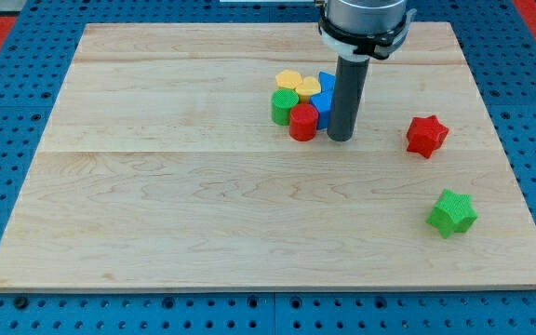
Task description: Slide the red star closer to the group of the blocks
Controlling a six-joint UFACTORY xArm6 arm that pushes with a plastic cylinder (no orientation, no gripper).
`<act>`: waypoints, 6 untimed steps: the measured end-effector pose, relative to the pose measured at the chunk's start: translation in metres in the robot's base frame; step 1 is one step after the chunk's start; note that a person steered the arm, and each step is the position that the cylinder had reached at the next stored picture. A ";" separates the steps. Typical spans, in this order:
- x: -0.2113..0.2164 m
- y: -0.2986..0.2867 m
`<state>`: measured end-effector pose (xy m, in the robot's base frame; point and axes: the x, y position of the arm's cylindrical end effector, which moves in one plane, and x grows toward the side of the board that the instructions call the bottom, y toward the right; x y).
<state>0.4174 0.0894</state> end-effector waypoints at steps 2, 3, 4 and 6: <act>0.002 0.078; -0.007 0.120; -0.036 0.155; -0.047 0.213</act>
<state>0.3707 0.3023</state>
